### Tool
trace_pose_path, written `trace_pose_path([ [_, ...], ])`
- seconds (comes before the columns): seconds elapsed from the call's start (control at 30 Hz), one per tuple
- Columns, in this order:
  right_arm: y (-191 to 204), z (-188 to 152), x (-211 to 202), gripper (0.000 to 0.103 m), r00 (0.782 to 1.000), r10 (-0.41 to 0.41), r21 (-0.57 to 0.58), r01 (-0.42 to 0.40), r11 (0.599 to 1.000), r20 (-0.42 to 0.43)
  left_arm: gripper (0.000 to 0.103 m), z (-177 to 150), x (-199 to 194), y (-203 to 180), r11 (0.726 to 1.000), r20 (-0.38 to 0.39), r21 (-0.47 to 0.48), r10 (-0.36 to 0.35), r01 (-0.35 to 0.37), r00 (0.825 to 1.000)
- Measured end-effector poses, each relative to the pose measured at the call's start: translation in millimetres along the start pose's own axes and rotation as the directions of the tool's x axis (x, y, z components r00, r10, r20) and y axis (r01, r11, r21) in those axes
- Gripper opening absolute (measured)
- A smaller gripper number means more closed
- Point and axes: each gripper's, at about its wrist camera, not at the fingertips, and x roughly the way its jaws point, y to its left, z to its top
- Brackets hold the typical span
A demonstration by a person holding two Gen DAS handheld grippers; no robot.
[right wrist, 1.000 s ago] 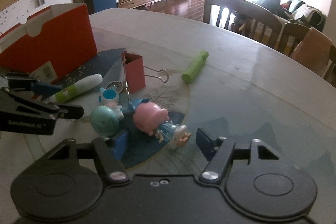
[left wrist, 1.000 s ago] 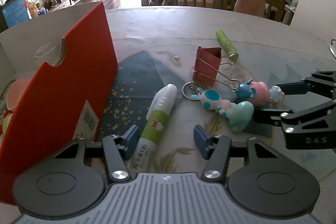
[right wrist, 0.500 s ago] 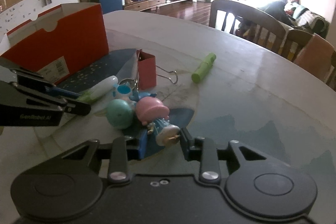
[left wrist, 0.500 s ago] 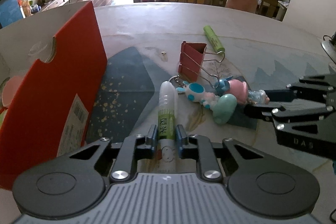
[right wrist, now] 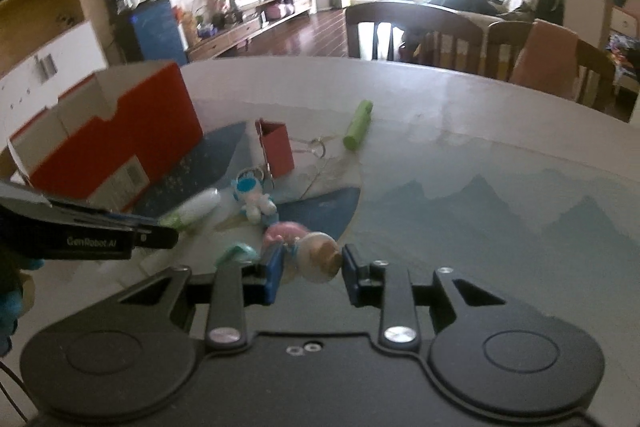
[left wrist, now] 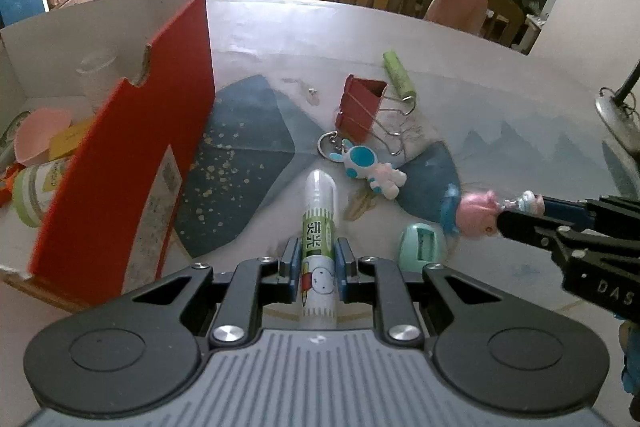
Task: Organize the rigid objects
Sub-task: 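Carry the glue stick in left tool and pig figurine in right tool over the box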
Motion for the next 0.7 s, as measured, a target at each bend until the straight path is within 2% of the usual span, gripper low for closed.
trace_pose_path([
  [0.2, 11.5, -2.3, -16.8, 0.024, 0.999, -0.036, -0.016, 0.036, 0.999, 0.018, 0.017, 2.5, -22.7, 2.4, 1.0, 0.017, -0.009, -0.03, 0.03, 0.999],
  [0.7, 49.2, 13.4, -65.6, 0.024, 0.993, -0.048, 0.007, 0.047, 0.999, 0.106, 0.017, 4.6, -73.2, 13.5, 0.992, 0.073, -0.006, -0.122, 0.122, 0.99],
])
